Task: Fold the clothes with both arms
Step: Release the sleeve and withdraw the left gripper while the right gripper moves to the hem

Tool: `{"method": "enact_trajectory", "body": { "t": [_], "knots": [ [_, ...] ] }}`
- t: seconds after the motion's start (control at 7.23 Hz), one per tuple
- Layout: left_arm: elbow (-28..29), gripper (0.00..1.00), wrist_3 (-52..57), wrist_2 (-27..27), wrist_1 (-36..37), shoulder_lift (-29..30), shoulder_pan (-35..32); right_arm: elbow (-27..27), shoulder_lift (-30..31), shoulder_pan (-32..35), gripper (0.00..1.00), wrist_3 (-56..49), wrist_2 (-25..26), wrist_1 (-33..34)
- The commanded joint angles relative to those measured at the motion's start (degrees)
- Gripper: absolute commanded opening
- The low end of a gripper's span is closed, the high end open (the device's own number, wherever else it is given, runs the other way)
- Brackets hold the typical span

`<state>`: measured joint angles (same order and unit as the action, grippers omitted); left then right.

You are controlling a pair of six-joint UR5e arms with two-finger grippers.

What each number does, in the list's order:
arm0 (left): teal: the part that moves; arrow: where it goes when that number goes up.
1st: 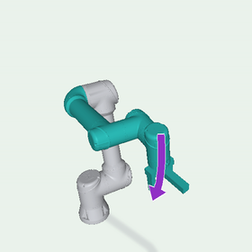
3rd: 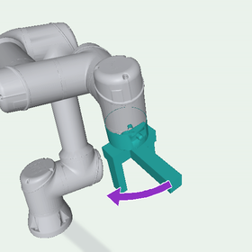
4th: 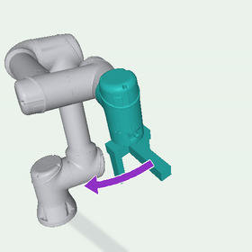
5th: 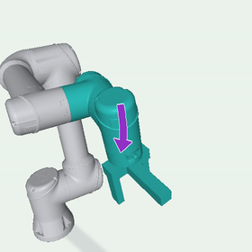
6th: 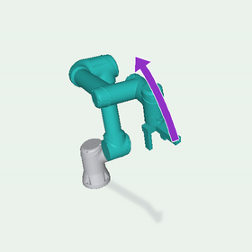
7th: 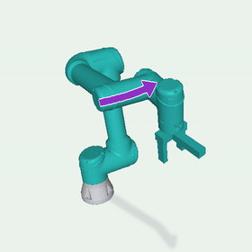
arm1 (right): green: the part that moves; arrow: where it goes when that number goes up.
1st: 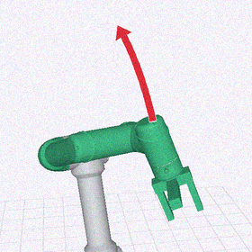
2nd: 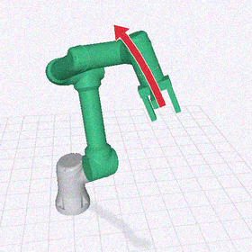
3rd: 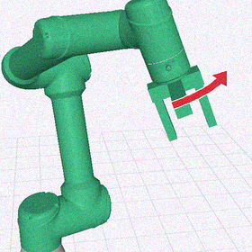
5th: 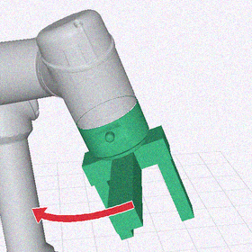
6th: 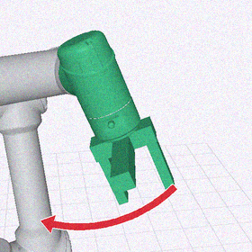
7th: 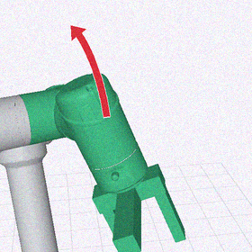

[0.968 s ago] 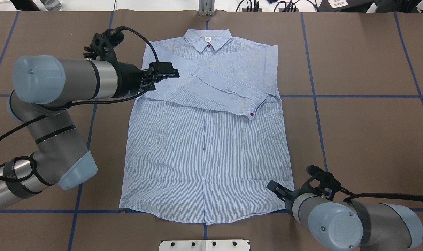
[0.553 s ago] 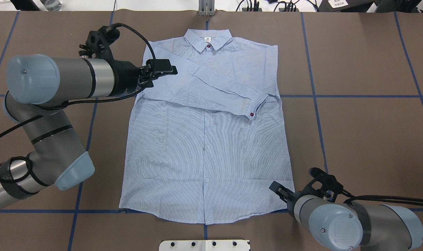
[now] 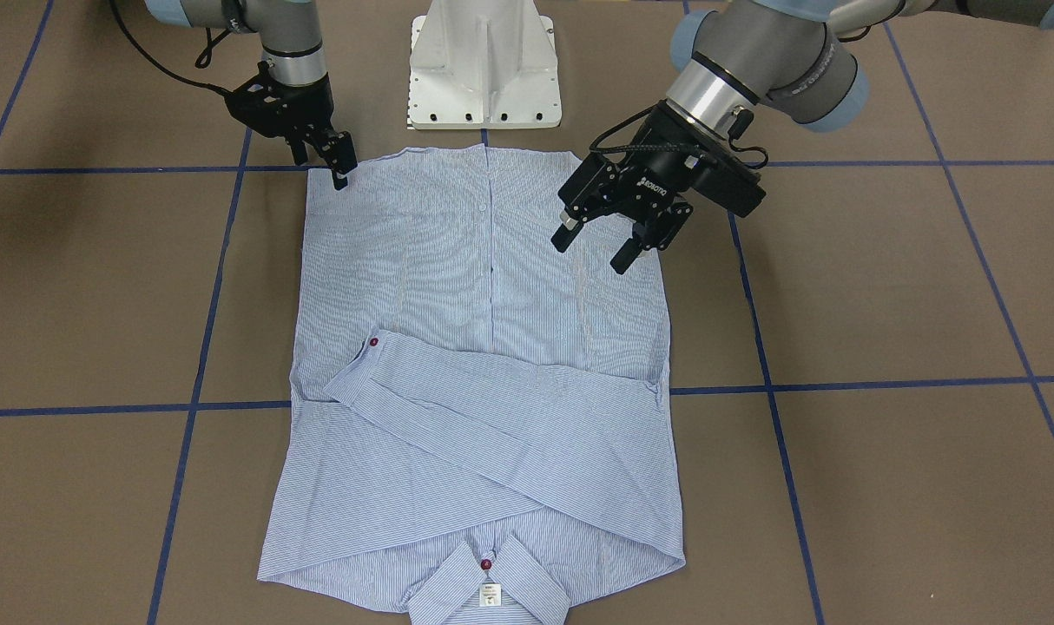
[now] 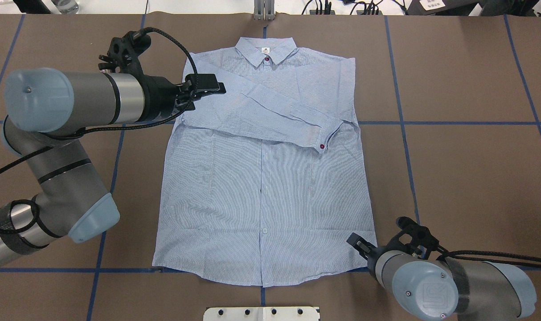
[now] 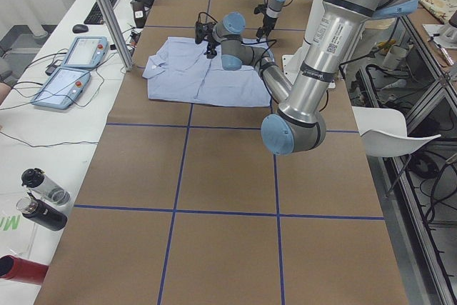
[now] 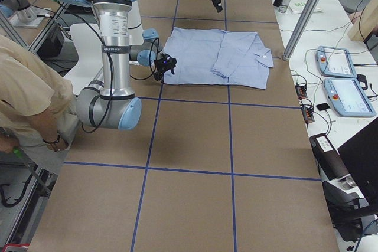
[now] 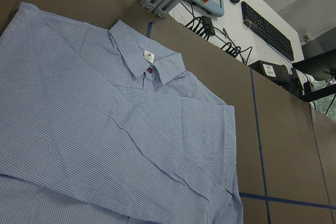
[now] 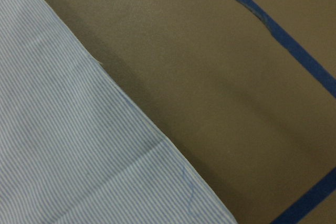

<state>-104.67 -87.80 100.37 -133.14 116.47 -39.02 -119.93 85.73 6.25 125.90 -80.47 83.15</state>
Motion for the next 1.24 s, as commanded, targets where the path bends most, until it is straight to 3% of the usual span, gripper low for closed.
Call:
{"method": "enact_trajectory", "body": {
  "t": [0.0,0.14,0.41,0.69,0.83,1.11],
  "knots": [
    [0.0,0.99,0.0,0.0,0.1,0.0,0.0,0.4,0.2,0.1,0.91,0.0,-1.2,0.1],
    [0.3,0.99,0.0,0.0,0.1,0.0,0.2,0.3,0.1,0.1,0.84,0.0,-1.9,0.1],
    [0.9,0.99,-0.1,-1.6,0.1,-0.8,0.8,0.4,0.2,0.2,0.58,0.0,-2.0,0.3],
    [0.9,0.99,-0.1,-1.7,0.1,-1.1,0.8,0.2,1.4,0.2,0.50,0.0,-2.0,0.4],
    [0.9,0.99,0.0,-1.7,0.1,-1.1,0.8,-0.1,1.5,0.3,0.38,0.0,-2.0,0.4],
    [0.9,0.99,0.0,-1.7,0.1,-1.2,0.6,-0.3,1.4,0.2,0.02,0.0,-2.2,0.4]
  ]
}}
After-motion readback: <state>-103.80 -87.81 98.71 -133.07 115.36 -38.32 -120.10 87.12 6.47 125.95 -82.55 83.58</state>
